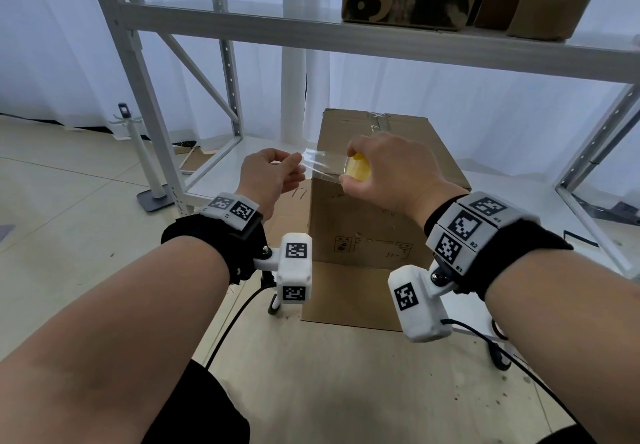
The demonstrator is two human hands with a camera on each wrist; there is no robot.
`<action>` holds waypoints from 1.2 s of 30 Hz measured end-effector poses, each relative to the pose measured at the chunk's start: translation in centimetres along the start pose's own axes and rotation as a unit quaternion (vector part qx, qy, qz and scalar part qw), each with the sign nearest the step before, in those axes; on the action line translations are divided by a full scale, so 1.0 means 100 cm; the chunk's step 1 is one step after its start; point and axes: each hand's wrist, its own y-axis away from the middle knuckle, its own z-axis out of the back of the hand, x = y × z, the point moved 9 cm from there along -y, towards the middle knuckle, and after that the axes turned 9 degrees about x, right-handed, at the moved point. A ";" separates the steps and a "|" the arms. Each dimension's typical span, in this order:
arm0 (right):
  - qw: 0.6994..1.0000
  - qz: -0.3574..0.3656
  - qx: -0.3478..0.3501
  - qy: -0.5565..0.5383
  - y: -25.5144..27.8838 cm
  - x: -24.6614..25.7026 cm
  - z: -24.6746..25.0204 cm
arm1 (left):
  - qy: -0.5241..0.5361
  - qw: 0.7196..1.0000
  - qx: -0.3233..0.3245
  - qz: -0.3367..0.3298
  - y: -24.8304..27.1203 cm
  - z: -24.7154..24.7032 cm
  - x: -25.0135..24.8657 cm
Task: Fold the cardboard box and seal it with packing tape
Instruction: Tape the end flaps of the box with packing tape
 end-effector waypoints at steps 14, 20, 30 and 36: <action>0.999 0.000 0.044 0.016 -0.001 -0.007 -0.008 | -0.030 0.991 0.118 0.057 0.001 -0.010 0.007; 0.995 0.016 0.068 -0.072 -0.002 -0.011 -0.010 | -0.018 0.993 0.086 0.084 0.000 0.000 0.007; 0.968 -0.002 0.004 -0.251 0.001 -0.017 -0.009 | -0.054 0.995 0.022 0.082 -0.009 0.014 0.009; 0.993 -0.001 0.078 -0.086 -0.015 -0.007 -0.004 | -0.105 0.993 -0.001 0.049 -0.012 0.006 0.000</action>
